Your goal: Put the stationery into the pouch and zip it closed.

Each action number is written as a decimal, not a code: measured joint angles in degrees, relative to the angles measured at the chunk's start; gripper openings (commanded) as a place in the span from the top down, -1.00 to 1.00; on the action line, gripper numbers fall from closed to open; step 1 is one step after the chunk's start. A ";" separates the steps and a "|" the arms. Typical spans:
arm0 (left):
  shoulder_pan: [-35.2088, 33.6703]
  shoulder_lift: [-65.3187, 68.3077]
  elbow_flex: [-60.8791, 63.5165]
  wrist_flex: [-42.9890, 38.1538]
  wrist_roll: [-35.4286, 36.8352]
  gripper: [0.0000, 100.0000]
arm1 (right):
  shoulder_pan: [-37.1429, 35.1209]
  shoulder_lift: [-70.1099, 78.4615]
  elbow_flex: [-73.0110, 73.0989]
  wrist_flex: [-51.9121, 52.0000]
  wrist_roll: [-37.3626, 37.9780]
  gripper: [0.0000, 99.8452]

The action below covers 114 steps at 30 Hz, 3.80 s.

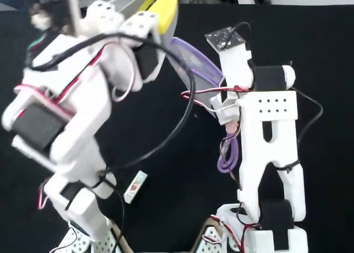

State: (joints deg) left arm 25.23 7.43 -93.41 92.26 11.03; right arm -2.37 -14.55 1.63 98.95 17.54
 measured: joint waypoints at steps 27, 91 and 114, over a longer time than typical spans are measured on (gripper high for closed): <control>-8.44 -18.81 7.47 8.53 9.67 0.94 | 0.00 0.00 0.00 0.00 0.00 0.98; 1.23 -34.29 127.74 -106.02 -10.55 0.94 | 0.00 0.00 0.00 0.00 0.00 0.98; -3.60 -33.93 126.51 -94.86 -6.07 0.72 | 0.00 0.00 0.00 0.00 0.00 0.98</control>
State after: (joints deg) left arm 21.63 -26.51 33.10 -2.59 4.97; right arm -2.37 -14.55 1.63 98.95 17.54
